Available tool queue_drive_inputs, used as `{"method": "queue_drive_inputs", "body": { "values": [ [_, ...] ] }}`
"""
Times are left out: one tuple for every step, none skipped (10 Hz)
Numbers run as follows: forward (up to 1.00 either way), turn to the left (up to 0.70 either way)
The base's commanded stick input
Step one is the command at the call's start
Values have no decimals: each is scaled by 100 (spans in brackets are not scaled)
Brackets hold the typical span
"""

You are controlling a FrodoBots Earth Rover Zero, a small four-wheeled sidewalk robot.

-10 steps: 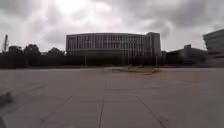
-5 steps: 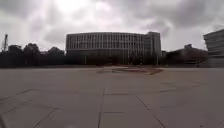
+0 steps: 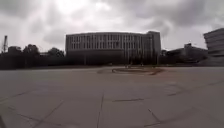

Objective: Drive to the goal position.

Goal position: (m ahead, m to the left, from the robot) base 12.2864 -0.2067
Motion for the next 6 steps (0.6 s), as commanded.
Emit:
{"method": "queue_drive_inputs", "body": {
  "values": [
    [70, 0],
    [70, 0],
    [70, 0],
    [70, 0],
    [70, 0],
    [70, 0]
  ]
}}
